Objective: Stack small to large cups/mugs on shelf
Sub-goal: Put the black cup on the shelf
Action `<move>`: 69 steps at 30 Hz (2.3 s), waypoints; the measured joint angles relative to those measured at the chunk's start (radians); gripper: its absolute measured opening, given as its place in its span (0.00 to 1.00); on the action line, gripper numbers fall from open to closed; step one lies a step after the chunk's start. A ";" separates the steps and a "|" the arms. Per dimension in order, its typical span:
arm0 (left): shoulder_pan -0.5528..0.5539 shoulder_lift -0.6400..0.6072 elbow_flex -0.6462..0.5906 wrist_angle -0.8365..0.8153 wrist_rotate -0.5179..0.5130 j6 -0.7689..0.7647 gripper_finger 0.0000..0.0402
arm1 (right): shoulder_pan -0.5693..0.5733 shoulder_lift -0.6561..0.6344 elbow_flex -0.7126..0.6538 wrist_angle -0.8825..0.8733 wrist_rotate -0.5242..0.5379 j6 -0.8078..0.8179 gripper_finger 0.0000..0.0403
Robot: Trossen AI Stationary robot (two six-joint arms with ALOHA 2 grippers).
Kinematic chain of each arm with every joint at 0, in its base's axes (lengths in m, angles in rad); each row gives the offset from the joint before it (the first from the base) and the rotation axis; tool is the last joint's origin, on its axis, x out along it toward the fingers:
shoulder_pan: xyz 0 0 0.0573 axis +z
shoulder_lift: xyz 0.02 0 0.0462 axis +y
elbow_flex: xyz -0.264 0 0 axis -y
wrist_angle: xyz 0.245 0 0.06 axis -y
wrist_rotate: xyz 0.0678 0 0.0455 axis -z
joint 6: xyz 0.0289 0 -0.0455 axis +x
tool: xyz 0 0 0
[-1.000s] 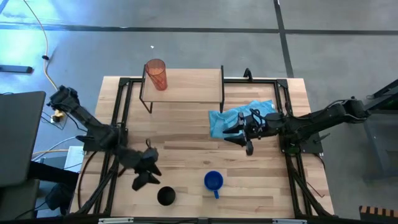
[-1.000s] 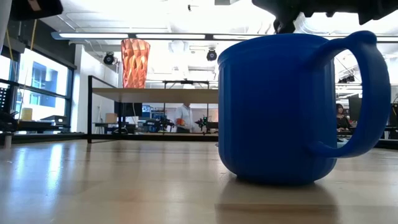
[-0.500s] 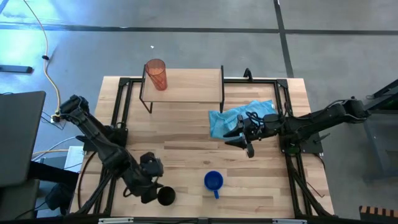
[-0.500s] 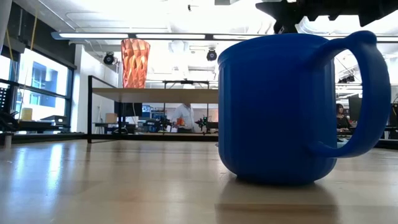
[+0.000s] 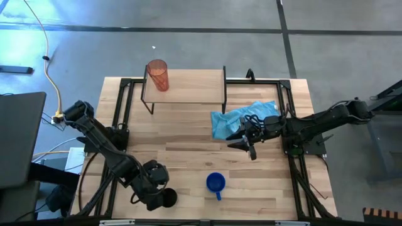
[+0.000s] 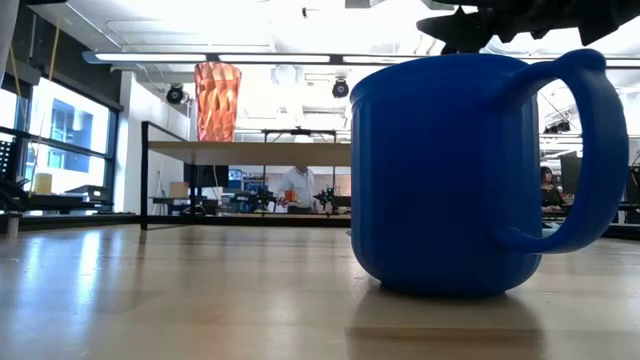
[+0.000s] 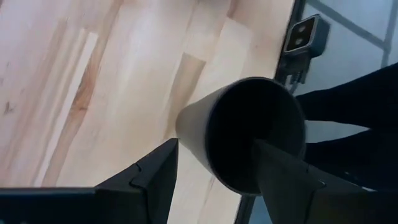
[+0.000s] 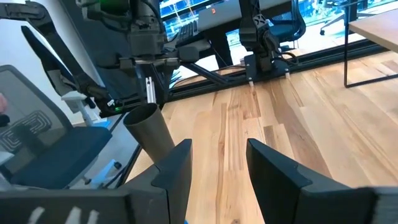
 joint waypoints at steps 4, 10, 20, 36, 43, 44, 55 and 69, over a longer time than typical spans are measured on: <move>0.005 0.022 0.001 -0.004 -0.003 -0.018 0.48 | 0.000 0.000 0.000 -0.010 -0.002 0.000 0.36; 0.021 0.050 0.000 0.013 -0.008 -0.015 0.40 | 0.000 0.000 0.000 -0.018 -0.004 0.001 0.36; 0.033 0.051 0.000 0.002 -0.008 0.042 0.18 | 0.000 0.000 0.000 -0.016 -0.004 0.008 0.36; 0.033 0.051 -0.015 0.001 0.016 0.081 0.02 | 0.000 0.000 0.000 -0.016 -0.003 0.004 0.36; 0.083 0.051 -0.016 -0.015 0.005 0.099 0.01 | 0.000 0.000 0.000 -0.016 -0.003 0.010 0.36; 0.099 0.051 -0.016 -0.015 0.014 0.112 0.01 | 0.000 0.000 0.000 -0.016 -0.003 0.010 0.36; 0.357 0.051 0.081 -0.105 0.080 0.380 0.00 | 0.002 0.000 0.000 -0.037 -0.003 0.056 0.36; 0.735 0.051 0.418 -0.415 0.111 0.765 0.00 | 0.002 0.000 0.000 -0.100 -0.002 0.079 0.36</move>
